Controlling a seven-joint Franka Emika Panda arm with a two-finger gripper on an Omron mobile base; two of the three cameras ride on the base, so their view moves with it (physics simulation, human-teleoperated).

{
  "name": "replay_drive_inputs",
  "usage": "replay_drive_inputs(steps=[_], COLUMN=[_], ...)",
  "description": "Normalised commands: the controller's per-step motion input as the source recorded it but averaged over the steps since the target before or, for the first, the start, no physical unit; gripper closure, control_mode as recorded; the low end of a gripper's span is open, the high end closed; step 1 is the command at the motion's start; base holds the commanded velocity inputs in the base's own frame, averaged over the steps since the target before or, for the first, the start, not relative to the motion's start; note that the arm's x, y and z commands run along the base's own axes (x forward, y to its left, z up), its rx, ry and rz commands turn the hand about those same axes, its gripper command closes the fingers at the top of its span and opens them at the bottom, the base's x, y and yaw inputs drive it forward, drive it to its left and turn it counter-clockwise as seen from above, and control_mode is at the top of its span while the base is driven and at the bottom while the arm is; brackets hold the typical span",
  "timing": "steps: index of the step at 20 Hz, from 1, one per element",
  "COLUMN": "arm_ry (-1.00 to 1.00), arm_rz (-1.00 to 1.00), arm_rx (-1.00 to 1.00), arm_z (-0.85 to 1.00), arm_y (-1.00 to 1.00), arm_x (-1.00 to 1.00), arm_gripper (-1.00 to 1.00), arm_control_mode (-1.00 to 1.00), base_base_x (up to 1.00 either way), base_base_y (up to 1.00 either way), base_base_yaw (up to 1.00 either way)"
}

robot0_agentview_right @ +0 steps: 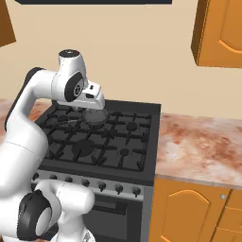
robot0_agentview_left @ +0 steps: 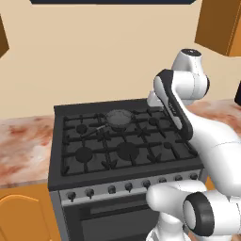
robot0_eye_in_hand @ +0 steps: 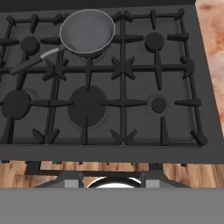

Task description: Turn on the rear center burner of the stove.

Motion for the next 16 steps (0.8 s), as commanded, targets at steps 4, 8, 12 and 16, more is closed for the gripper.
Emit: replay_drive_inputs(steps=[4,8,12,16], arm_ry=[0.00,0.00,0.00,0.00], arm_rz=[0.00,0.00,0.00,0.00], arm_rx=[0.00,0.00,0.00,0.00], arm_z=[0.00,0.00,0.00,0.00], arm_y=[0.00,0.00,0.00,0.00], arm_x=[0.00,0.00,0.00,0.00], arm_gripper=[-1.00,-1.00,-1.00,-1.00], arm_control_mode=[1.00,1.00,1.00,1.00], base_base_x=[-0.19,-0.29,-0.24,-0.18], base_base_y=[0.22,0.77,0.92,0.73], base_base_yaw=[0.00,0.00,0.00,-0.02])
